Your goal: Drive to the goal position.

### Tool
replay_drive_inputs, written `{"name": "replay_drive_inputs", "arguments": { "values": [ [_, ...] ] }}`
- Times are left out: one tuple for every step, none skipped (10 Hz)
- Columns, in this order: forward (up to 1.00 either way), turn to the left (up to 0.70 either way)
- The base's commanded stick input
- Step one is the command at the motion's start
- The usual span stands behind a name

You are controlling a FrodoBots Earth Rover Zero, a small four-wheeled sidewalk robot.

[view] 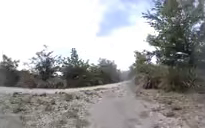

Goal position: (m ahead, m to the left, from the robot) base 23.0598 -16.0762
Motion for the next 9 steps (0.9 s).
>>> {"name": "replay_drive_inputs", "arguments": {
  "values": [
    [0.45, 0.00],
    [0.45, 0.00],
    [0.45, 0.00],
    [0.45, 0.00],
    [0.45, 0.00],
    [0.45, 0.00],
    [0.45, 0.00],
    [0.45, 0.00],
    [0.45, 0.00]
  ]
}}
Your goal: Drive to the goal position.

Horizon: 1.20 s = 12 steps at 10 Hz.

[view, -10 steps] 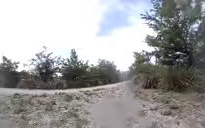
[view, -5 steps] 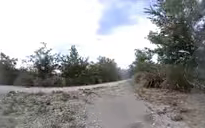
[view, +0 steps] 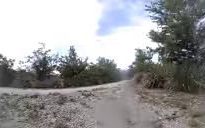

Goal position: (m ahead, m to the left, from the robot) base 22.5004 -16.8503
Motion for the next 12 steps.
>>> {"name": "replay_drive_inputs", "arguments": {
  "values": [
    [0.45, 0.00],
    [0.45, 0.00],
    [0.45, 0.00],
    [0.45, 0.00],
    [0.45, 0.00],
    [0.45, 0.00],
    [0.45, 0.00],
    [0.45, 0.00],
    [0.45, 0.00],
    [0.45, 0.00],
    [0.45, 0.00],
    [0.45, 0.00]
  ]
}}
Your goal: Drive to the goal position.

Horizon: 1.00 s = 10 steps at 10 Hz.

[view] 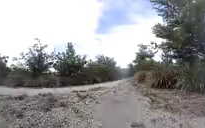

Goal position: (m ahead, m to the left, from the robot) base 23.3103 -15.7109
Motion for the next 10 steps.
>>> {"name": "replay_drive_inputs", "arguments": {
  "values": [
    [0.45, 0.00],
    [0.45, 0.00],
    [0.45, 0.00],
    [0.45, 0.00],
    [0.45, 0.00],
    [0.45, 0.00],
    [0.45, 0.00],
    [0.45, 0.00],
    [0.45, 0.00],
    [0.45, 0.00]
  ]
}}
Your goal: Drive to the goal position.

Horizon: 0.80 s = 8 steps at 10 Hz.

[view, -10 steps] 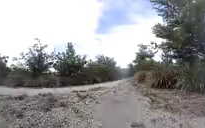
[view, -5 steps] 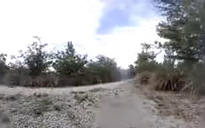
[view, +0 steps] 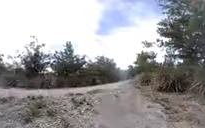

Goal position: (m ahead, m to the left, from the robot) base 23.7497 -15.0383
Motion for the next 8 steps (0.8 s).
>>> {"name": "replay_drive_inputs", "arguments": {
  "values": [
    [0.45, 0.00],
    [0.45, 0.00],
    [0.45, 0.00],
    [0.45, 0.00],
    [0.45, 0.00],
    [0.45, 0.00],
    [0.45, 0.00],
    [0.45, 0.00]
  ]
}}
